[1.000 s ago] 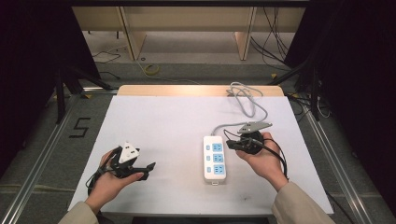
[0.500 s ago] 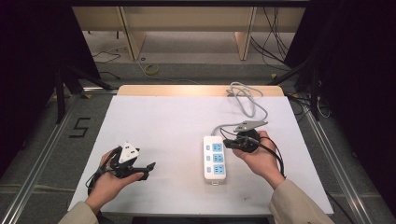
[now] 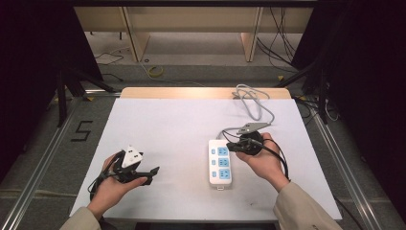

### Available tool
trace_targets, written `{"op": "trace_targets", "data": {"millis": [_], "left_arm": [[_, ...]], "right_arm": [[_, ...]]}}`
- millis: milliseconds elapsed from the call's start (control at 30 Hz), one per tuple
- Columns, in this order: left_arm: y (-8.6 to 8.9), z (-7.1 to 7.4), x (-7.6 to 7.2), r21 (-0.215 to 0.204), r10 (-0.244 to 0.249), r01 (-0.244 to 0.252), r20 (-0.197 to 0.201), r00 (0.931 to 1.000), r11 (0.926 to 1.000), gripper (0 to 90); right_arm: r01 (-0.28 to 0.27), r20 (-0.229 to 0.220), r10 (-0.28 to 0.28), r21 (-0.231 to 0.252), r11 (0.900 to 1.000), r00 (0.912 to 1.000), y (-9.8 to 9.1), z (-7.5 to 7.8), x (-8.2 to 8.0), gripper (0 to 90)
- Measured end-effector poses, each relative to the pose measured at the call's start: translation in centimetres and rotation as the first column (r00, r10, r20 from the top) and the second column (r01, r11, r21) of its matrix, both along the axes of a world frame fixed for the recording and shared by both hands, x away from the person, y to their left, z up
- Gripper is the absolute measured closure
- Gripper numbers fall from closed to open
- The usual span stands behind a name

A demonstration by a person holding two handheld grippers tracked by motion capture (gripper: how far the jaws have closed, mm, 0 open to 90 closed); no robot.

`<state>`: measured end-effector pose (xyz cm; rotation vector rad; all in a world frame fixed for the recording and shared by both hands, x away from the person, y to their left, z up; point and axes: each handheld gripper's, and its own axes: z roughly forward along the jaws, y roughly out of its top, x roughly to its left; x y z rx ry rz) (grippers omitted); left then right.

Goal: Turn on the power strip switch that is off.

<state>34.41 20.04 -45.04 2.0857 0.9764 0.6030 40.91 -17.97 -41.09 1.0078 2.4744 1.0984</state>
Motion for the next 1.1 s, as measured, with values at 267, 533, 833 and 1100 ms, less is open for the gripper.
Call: {"op": "trace_targets", "data": {"millis": [267, 533, 833, 1100], "left_arm": [[0.0, 0.0, 0.0, 0.000, 0.000, 0.000, 0.001, 1.0000, 1.0000, 22.6], [0.0, 0.0, 0.0, 0.001, -0.002, 0.002, 0.002, 1.0000, 1.0000, 22.6], [-0.1, 0.0, 0.0, -0.002, -0.004, 0.004, 0.001, 1.0000, 1.0000, 22.6], [-0.1, 0.0, 0.0, -0.003, -0.004, 0.004, 0.000, 1.0000, 1.0000, 22.6]], "right_arm": [[-0.008, -0.003, 0.008, -0.003, 1.0000, 1.0000, 0.4, 0.1, 0.3, 90.0], [-0.012, -0.009, 0.012, 0.005, 0.9999, 0.9999, 0.9, 0.0, 0.6, 90.0], [-0.016, -0.010, 0.016, 0.000, 0.9999, 0.9998, 1.3, -0.2, 1.1, 90.0], [-0.023, -0.012, 0.023, -0.002, 0.9997, 0.9997, 1.9, -0.2, 1.5, 90.0]]}}
